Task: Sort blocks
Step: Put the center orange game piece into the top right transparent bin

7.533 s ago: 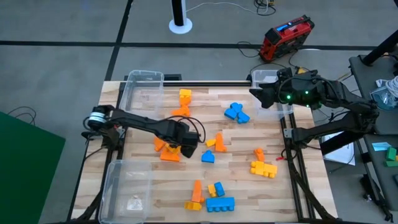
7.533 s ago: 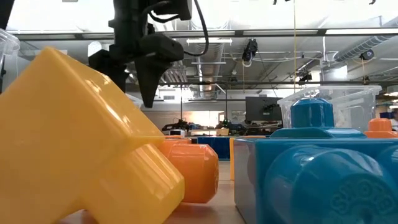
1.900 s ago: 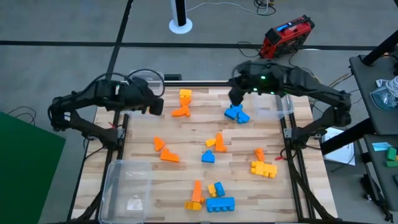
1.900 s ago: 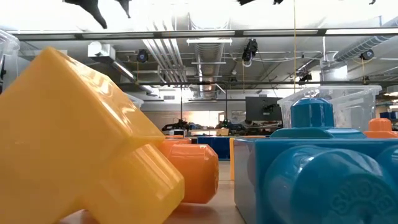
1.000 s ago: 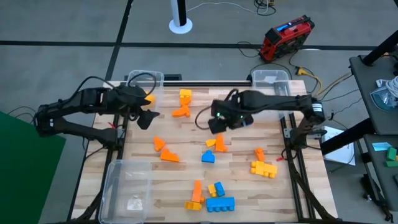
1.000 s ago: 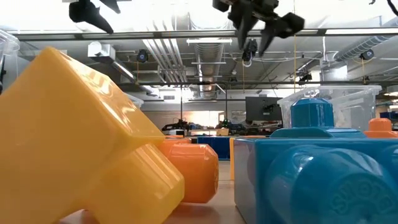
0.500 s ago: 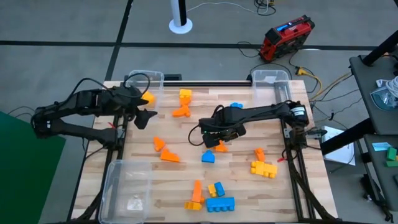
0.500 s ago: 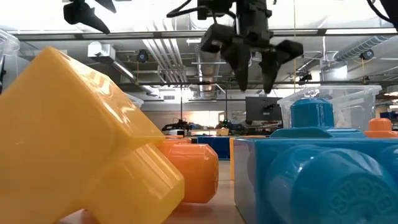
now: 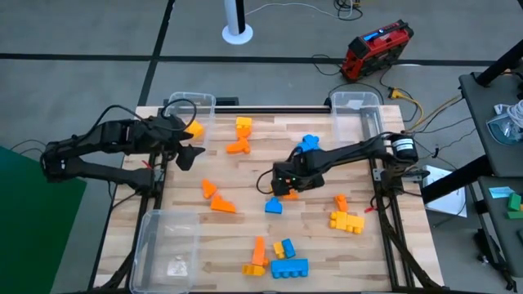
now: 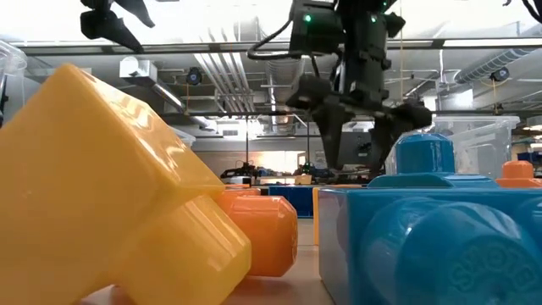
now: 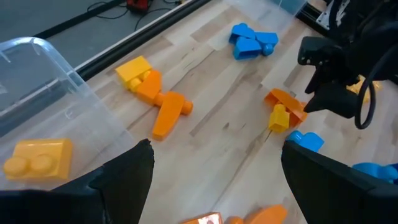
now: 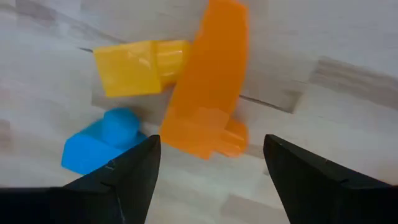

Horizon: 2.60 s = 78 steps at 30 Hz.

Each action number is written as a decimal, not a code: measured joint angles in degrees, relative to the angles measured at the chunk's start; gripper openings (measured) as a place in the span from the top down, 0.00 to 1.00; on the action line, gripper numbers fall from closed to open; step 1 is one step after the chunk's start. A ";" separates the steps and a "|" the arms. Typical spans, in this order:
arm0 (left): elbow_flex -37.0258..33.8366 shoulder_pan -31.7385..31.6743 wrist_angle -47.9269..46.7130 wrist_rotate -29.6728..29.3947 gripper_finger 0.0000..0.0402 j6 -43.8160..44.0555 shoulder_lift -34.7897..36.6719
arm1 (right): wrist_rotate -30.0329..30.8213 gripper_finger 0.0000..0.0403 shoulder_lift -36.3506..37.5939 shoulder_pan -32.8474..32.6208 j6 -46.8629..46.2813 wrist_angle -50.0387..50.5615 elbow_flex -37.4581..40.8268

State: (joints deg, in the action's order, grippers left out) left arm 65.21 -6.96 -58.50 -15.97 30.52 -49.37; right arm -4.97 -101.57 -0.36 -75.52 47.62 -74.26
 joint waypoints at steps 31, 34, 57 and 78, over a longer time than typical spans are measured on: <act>0.00 0.00 0.22 -0.22 0.19 0.39 -0.73 | 0.41 0.19 -5.83 -0.13 5.84 -3.77 -0.07; 0.00 0.00 0.22 -1.25 0.19 0.38 -0.78 | 0.51 0.24 -5.92 -0.13 7.30 -3.40 -0.05; 0.00 -0.02 0.20 -1.62 0.19 -0.04 -0.80 | -1.47 0.59 -2.11 -0.11 11.48 8.04 -4.36; 0.00 -0.01 5.36 -1.41 0.19 3.50 -2.07 | 5.07 0.59 15.35 29.99 23.97 27.50 -18.31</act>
State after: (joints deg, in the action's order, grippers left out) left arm 65.21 -6.97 -53.14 -17.38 34.03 -51.44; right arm 0.10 -86.21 29.63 -51.56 75.12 -92.56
